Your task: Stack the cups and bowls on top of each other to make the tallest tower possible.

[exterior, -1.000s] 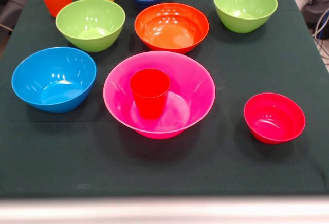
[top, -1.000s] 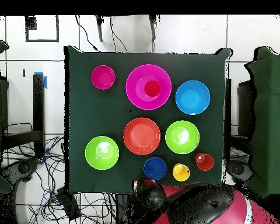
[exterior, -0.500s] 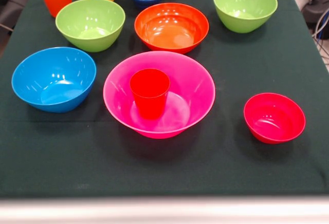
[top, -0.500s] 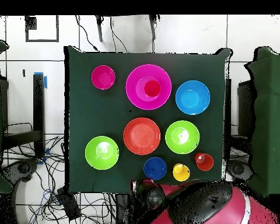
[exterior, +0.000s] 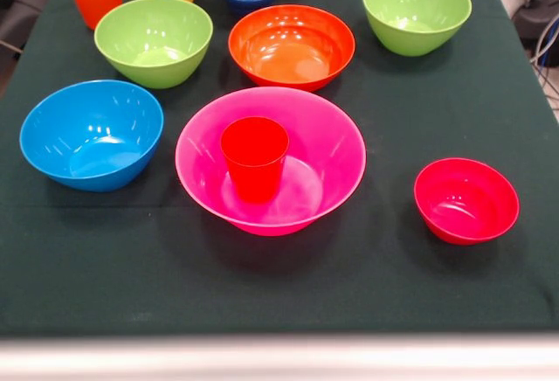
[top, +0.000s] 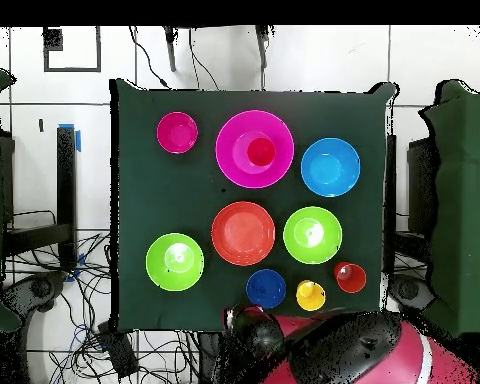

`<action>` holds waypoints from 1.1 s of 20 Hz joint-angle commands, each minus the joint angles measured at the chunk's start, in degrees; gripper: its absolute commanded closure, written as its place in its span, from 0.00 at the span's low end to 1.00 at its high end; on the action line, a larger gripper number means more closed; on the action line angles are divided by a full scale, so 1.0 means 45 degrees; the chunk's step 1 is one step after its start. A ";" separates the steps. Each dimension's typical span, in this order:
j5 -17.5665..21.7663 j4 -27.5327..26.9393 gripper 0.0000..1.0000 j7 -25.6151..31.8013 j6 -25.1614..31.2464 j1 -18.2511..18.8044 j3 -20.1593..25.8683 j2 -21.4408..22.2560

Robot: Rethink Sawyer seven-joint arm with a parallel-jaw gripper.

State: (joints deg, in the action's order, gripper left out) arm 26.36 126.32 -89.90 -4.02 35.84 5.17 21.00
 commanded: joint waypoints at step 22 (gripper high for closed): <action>-0.0033 -0.0413 0.00 -0.1181 0.1475 0.0850 0.2705 0.2011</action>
State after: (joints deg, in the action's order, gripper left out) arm 26.42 126.38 -89.90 -2.17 39.68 11.59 30.06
